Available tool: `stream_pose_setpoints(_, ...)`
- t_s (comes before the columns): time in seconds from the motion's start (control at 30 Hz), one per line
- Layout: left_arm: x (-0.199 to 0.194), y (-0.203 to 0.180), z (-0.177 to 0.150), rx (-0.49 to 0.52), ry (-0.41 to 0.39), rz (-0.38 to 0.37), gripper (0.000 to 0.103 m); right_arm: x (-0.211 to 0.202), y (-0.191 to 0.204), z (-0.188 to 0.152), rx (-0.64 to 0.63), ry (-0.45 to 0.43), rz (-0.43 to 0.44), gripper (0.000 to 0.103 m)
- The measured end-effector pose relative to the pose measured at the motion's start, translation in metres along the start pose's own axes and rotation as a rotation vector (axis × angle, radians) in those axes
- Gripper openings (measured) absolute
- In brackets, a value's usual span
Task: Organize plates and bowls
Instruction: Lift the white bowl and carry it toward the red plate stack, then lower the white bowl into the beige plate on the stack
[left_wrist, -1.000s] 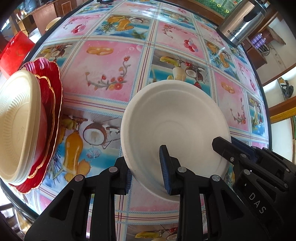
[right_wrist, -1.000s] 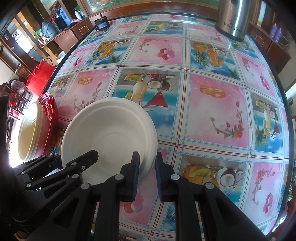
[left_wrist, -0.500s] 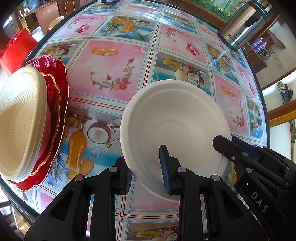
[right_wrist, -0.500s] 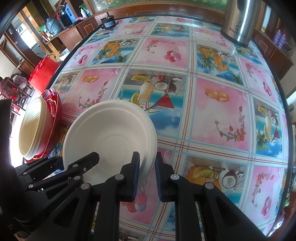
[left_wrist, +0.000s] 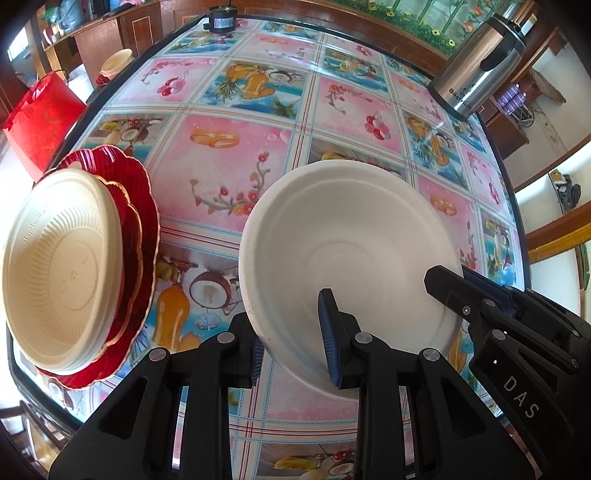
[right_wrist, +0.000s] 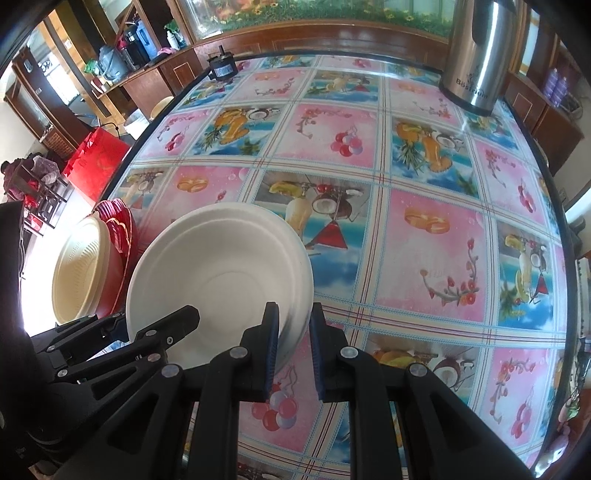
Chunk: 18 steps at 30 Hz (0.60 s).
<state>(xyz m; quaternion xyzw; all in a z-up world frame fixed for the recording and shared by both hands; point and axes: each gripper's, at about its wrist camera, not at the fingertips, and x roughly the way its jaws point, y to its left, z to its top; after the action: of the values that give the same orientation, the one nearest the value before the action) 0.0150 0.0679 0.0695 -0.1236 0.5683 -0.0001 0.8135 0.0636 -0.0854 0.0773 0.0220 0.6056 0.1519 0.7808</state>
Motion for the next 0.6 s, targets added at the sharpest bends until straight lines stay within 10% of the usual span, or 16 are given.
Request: stream_pose_setpoints(0.6,-0.027,0.018,0.014,-0.042,-0.066,0.021,0.027,-0.013,0.026,0.023,-0.056,-0.055,0.026,0.015)
